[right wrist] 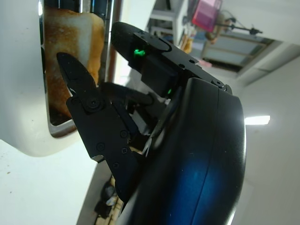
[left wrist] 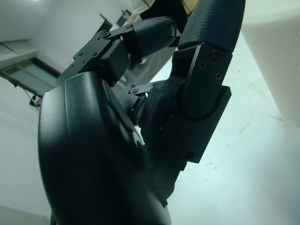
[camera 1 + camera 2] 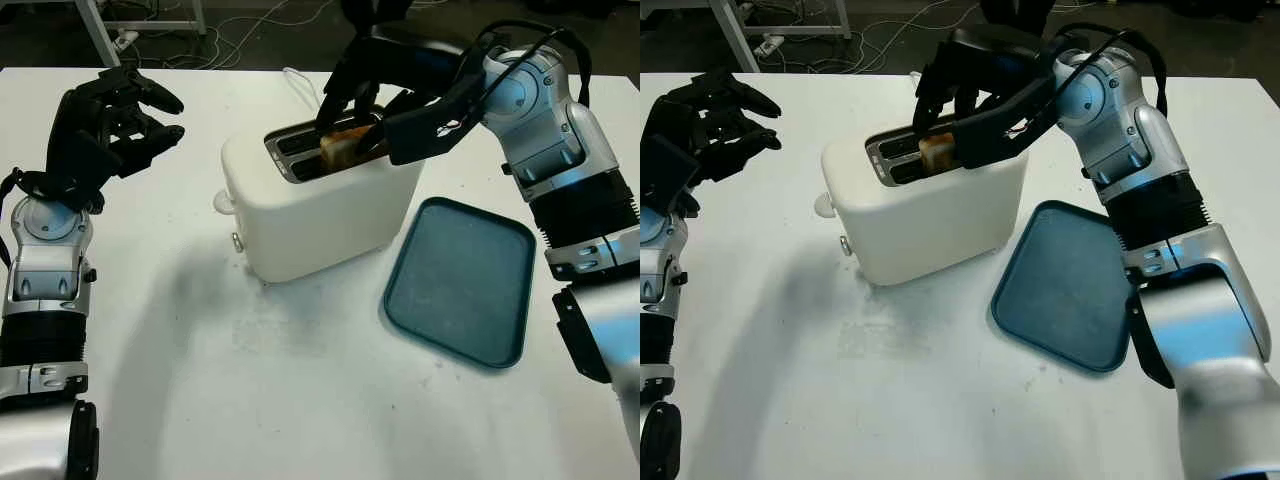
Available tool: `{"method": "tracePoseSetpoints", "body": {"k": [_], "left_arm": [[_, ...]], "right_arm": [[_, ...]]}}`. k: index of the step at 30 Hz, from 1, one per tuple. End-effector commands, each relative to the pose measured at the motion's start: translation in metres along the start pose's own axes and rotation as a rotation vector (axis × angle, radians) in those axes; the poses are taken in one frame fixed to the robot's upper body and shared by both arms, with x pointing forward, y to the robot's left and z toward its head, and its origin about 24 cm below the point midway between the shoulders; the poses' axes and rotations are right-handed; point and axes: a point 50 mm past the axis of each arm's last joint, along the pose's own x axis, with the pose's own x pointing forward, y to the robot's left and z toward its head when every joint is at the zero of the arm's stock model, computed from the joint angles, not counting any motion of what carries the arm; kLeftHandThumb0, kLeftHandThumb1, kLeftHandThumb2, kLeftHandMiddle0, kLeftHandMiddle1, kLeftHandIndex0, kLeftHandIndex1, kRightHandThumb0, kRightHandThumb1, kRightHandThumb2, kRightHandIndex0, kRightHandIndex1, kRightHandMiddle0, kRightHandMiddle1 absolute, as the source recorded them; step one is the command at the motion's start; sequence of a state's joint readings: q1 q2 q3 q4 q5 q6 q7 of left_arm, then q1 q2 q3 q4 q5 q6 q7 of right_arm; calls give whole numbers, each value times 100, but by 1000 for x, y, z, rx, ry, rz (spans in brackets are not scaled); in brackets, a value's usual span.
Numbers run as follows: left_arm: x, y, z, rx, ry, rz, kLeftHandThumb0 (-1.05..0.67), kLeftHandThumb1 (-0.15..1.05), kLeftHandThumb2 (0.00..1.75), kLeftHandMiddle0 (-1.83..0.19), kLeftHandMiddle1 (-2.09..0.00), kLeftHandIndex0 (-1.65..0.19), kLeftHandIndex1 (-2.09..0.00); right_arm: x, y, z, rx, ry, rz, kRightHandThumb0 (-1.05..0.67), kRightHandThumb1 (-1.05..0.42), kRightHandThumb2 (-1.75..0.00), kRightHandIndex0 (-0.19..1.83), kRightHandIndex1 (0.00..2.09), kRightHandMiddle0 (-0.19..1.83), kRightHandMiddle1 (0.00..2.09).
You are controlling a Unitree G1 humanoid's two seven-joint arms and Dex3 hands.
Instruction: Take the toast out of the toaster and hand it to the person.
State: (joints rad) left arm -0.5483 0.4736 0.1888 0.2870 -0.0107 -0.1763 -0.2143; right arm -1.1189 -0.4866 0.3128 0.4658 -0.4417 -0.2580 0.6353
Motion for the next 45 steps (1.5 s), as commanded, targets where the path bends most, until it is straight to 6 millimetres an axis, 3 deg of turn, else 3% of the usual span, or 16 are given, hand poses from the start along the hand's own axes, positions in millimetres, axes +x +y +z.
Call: {"method": "tracePoseSetpoints", "body": {"k": [1,12,27,28,32,43,45], "left_arm": [[-3,0,-2,1,3,6,-105,92,17,-78,-115,-64,-115],[-4,0,-2,8,-1,-1,-105,92,17,-78,-115,-63,-115],[-4,0,-3,7,-2,2,-105,92,17,-77,-115,-63,-115],[-4,0,-3,6,0,2,-105,92,17,-77,-115,-63,-115],[-4,0,-3,5,-1,5,-105,92,17,-77,-116,-63,-115],[-4,0,-4,3,0,1,-105,92,17,-78,-115,-63,-114],[-4,0,-4,3,0,3,-105,92,17,-78,-114,-63,-114]], "right_arm": [[-2,2,-2,8,17,17,-27,-65,0,94,66,111,7],[0,10,-5,-1,66,88,-31,-67,-1,96,68,112,6],[1,16,-6,9,73,117,-41,-70,0,102,105,132,21],[1,17,-7,7,74,117,-42,-71,0,102,107,132,26],[1,21,-7,-32,68,134,-49,-76,0,104,116,106,84],[4,38,-12,-150,38,150,-60,-92,-2,112,137,100,104],[3,40,-12,-183,16,132,-59,-92,-6,114,157,101,125]]}}
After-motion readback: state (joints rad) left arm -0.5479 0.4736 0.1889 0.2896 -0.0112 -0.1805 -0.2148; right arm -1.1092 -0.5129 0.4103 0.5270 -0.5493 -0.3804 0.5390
